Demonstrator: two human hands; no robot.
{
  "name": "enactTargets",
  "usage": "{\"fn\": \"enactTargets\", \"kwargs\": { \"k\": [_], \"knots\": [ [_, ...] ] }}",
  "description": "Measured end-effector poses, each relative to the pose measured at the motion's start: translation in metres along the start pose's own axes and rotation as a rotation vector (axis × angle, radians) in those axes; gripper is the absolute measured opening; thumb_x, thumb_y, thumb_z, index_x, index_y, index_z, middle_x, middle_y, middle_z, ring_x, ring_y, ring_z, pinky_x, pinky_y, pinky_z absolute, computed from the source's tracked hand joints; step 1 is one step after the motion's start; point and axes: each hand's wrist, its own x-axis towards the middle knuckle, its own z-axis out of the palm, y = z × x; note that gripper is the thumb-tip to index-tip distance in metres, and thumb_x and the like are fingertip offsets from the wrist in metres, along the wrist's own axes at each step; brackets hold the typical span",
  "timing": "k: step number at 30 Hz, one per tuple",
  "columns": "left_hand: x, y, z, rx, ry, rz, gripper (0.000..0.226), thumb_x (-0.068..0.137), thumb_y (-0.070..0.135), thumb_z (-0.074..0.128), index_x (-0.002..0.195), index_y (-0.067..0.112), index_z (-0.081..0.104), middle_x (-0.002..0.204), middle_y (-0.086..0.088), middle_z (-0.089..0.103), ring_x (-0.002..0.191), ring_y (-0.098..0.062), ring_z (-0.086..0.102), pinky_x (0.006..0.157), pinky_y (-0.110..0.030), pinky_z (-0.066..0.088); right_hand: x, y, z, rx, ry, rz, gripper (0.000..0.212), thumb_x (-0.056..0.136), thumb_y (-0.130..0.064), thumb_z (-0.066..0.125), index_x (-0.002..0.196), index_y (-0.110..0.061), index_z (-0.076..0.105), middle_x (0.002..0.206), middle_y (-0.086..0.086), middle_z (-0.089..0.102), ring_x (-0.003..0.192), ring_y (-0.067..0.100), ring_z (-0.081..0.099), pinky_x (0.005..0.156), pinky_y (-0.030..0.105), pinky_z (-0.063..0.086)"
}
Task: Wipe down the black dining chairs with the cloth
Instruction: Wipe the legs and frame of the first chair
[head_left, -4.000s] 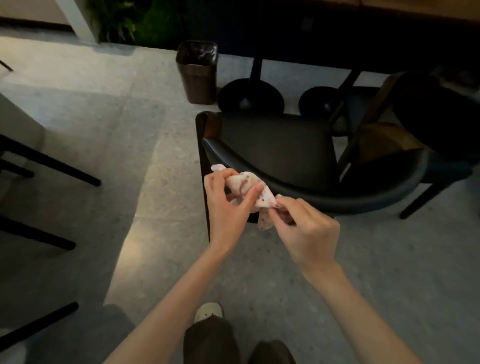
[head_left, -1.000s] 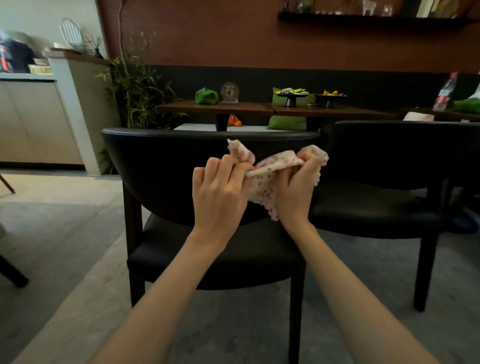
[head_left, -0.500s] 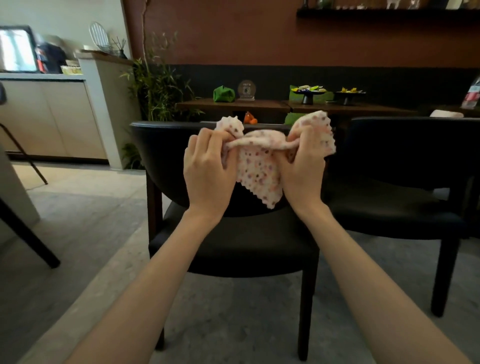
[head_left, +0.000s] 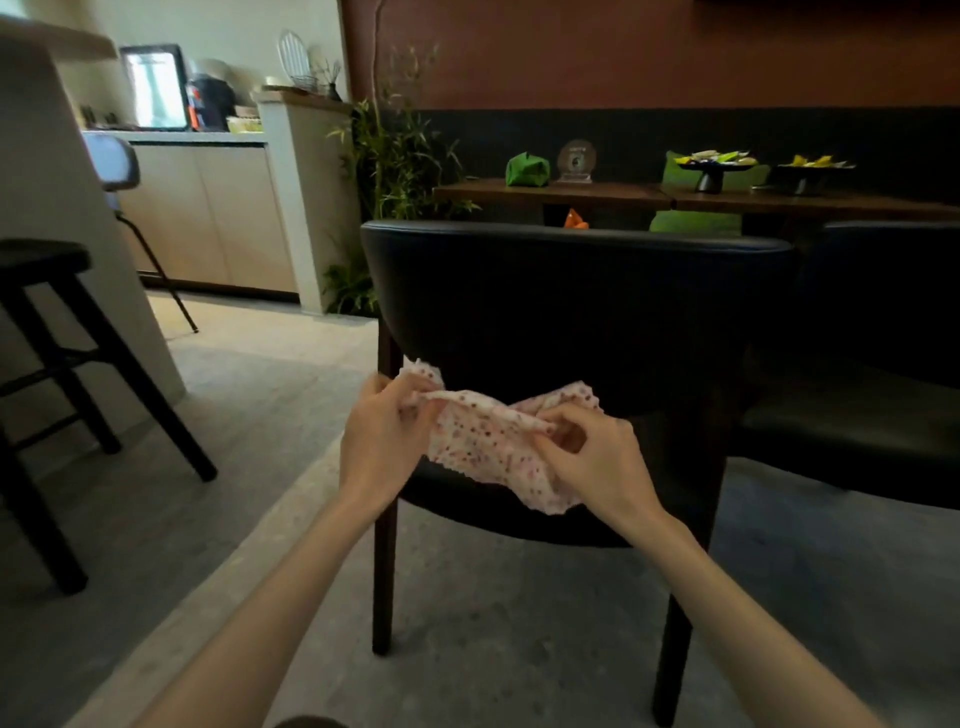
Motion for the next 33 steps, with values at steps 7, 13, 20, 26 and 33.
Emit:
{"fn": "enactTargets", "kwargs": {
  "k": [7,13,20,26,33],
  "knots": [
    [0.038,-0.111,-0.027,-0.139,-0.111,-0.395,0.007,0.088,0.026,0.065,0.094,0.022,0.064,0.077,-0.001,0.063,0.068,-0.019,0.061,0.055,-0.031,0.051,0.018,-0.04,0.116,-0.046,-0.123,0.122,0.018,0.091,-0.036,0.063,0.102,-0.029,0.075,0.074,-0.015,0.067,0.067,0.001,0.061,0.062,0.025,0.052],
    [0.103,-0.181,-0.027,-0.332,-0.142,-0.5,0.004,0.089,0.022,0.063,0.086,0.022,0.061,0.093,-0.01,0.067,0.088,-0.028,0.067,0.082,-0.05,0.057,0.069,-0.039,0.212,0.245,0.005,0.389,0.026,0.092,-0.024,0.065,0.116,-0.014,0.07,0.101,-0.007,0.073,0.083,-0.006,0.063,0.074,0.008,0.051],
    [0.2,-0.21,0.007,-0.557,-0.117,-0.558,0.015,0.086,0.019,0.067,0.1,0.016,0.069,0.103,-0.01,0.069,0.094,-0.023,0.067,0.085,-0.041,0.058,0.136,-0.026,0.261,0.297,0.101,0.434,0.039,0.099,-0.014,0.052,0.137,-0.02,0.053,0.133,-0.009,0.058,0.123,0.005,0.052,0.104,0.023,0.043],
    [0.219,-0.21,0.047,-0.77,-0.326,-0.289,0.037,0.093,0.016,0.061,0.129,0.021,0.059,0.118,0.003,0.061,0.111,-0.01,0.059,0.093,-0.028,0.053,0.165,-0.012,0.298,0.245,0.032,0.341,0.062,0.1,-0.025,0.05,0.154,-0.023,0.02,0.153,-0.003,0.034,0.14,0.009,0.031,0.113,0.025,0.031],
    [0.192,-0.231,0.071,-0.716,-0.332,-0.165,0.04,0.096,0.021,0.058,0.135,0.016,0.055,0.121,0.003,0.065,0.11,-0.002,0.06,0.092,-0.019,0.051,0.175,-0.001,0.308,0.095,0.158,0.337,0.046,0.105,-0.024,0.038,0.15,-0.02,0.034,0.143,-0.001,0.047,0.119,-0.008,0.04,0.09,-0.003,0.035]
  ]
}}
